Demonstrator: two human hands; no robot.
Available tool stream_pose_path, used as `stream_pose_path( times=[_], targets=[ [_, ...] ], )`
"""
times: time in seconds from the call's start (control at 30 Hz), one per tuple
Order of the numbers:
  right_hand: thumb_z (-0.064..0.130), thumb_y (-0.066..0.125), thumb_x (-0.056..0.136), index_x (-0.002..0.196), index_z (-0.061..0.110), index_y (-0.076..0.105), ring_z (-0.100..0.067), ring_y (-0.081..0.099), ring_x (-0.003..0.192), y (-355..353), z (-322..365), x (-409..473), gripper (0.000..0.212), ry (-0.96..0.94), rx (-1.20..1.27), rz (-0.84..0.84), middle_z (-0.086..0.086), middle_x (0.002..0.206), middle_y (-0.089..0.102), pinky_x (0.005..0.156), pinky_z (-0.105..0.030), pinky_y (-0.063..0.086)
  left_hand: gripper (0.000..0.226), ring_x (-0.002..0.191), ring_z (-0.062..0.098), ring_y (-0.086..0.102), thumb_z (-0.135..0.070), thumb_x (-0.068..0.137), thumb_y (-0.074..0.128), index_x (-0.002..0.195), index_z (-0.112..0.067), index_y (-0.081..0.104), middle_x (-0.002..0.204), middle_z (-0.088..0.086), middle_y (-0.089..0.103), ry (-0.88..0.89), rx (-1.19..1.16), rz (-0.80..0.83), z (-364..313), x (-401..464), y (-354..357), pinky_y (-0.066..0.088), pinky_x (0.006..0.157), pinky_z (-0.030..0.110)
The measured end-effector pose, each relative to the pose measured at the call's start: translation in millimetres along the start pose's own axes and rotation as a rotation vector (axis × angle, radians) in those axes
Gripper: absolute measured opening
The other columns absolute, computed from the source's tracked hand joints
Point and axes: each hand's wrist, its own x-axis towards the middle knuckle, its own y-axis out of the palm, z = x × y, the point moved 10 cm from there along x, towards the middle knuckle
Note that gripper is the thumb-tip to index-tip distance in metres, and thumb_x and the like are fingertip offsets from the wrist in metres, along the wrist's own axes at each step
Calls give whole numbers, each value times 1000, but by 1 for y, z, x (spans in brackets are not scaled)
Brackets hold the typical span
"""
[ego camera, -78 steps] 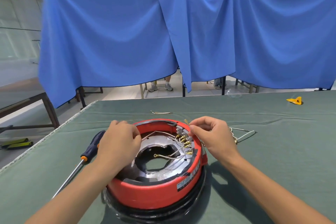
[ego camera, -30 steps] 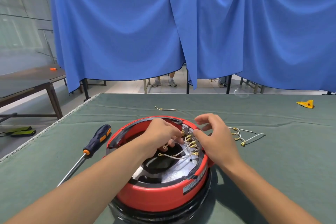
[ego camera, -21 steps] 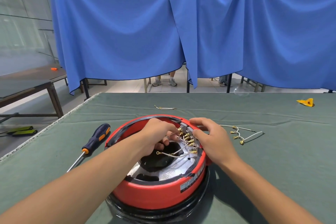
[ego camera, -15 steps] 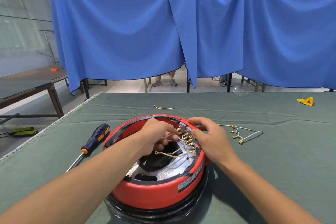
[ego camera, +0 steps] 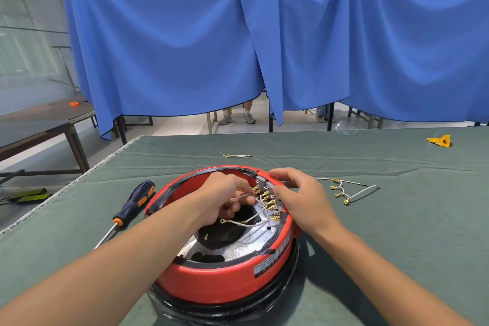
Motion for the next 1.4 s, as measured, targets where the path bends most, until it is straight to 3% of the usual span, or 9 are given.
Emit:
stream_pose_path(
  times=[0.43, 0.67, 1.07, 1.27, 1.4],
  targets=[
    [19, 57, 88, 103, 34, 62, -1, 57, 98, 1, 0, -1, 22, 2, 20, 6, 14, 106, 64, 78, -22, 44, 7, 34, 11, 41, -11, 82, 61, 82, -4, 64, 58, 4, 64, 12, 28, 41, 0, 1, 5, 32, 35, 16],
    [17, 57, 87, 110, 27, 66, -4, 57, 99, 0, 0, 0, 26, 3, 0, -1, 11, 108, 64, 80, -23, 43, 11, 40, 10, 53, -17, 87, 60, 87, -7, 65, 63, 3, 68, -9, 3, 100, 2, 0, 10, 37, 37, 16],
    [14, 59, 86, 110, 23, 67, -7, 59, 100, -1, -1, 1, 27, 9, 13, -17, 8, 108, 66, 87, -26, 46, 11, 39, 12, 59, -9, 93, 55, 93, -1, 63, 57, 4, 65, 1, 151, -7, -17, -6, 10, 41, 37, 17],
    [16, 58, 85, 129, 20, 58, -5, 57, 102, -1, -3, 2, 44, 18, -21, -13, 9, 112, 63, 85, -19, 40, 8, 36, 9, 55, -9, 90, 57, 87, -6, 64, 52, -1, 64, -14, 45, -31, -9, -8, 9, 39, 37, 17],
    [17, 59, 84, 128, 20, 59, -5, 58, 103, -4, 0, 2, 44, 9, -64, -13, 8, 115, 65, 92, -25, 45, 9, 35, 9, 53, -8, 90, 57, 84, -5, 63, 52, 0, 62, 23, 31, -82, -12, -8, 8, 37, 36, 17]
  ],
)
